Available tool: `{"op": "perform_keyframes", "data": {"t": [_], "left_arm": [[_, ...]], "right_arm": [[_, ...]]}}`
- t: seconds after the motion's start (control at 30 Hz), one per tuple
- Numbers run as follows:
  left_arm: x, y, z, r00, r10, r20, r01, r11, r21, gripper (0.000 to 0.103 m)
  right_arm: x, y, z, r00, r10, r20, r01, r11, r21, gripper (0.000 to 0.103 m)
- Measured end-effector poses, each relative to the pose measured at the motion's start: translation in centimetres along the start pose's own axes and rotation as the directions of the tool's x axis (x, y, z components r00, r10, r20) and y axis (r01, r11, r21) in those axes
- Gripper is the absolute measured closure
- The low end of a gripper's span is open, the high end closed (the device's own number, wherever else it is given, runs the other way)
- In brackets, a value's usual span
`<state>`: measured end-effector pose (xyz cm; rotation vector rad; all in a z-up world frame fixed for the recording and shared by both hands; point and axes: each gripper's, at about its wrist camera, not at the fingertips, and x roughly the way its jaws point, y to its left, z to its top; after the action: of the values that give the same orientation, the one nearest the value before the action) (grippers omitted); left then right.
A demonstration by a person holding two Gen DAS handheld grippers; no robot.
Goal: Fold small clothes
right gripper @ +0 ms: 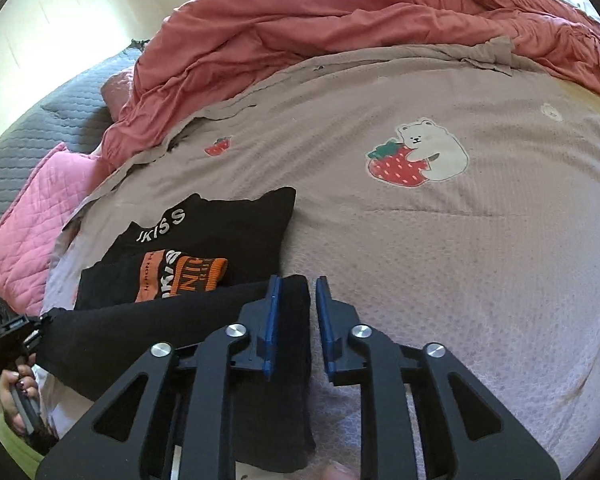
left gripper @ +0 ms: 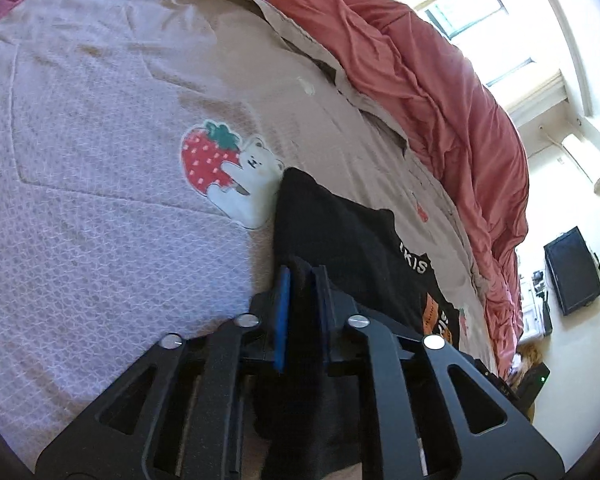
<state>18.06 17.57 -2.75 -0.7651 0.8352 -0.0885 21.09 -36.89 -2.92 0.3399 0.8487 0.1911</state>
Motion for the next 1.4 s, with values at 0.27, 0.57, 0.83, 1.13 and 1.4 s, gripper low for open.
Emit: {"op": "perform_keyframes", "data": {"t": [0.27, 0.57, 0.83, 1.13, 1.4], "left_arm": [[-4.6, -2.2, -1.5, 0.989, 0.072, 0.129, -0.091, 0.985, 0.148, 0.064], [-5.8, -6.2, -6.5, 0.978, 0.113, 0.177, -0.168, 0.925, 0.341, 0.058], [-3.6, -7.5, -9.1, 0.985, 0.141, 0.097, -0.17, 0.877, 0.449, 0.045], [-5.0, -6.7, -8.4, 0.979, 0.118, 0.164, -0.175, 0.9, 0.399, 0.044], [-6.5, -7.8, -8.7, 0.973, 0.026, 0.229, -0.126, 0.891, 0.436, 0.044]], "right_arm": [[-5.3, 5.3, -3.0, 0.992, -0.016, 0.129, 0.052, 0.96, -0.274, 0.051], [-4.0, 15.8, -11.0, 0.999, 0.006, 0.044, 0.028, 0.692, -0.721, 0.033], [-1.1, 19.9, -14.6, 0.994, -0.066, 0.083, 0.105, 0.48, -0.871, 0.015], [1.3, 20.0, -12.7, 0.994, -0.072, 0.085, 0.11, 0.517, -0.849, 0.052], [0.2, 20.3, -8.2, 0.999, 0.047, 0.021, -0.014, 0.649, -0.761, 0.079]]}}
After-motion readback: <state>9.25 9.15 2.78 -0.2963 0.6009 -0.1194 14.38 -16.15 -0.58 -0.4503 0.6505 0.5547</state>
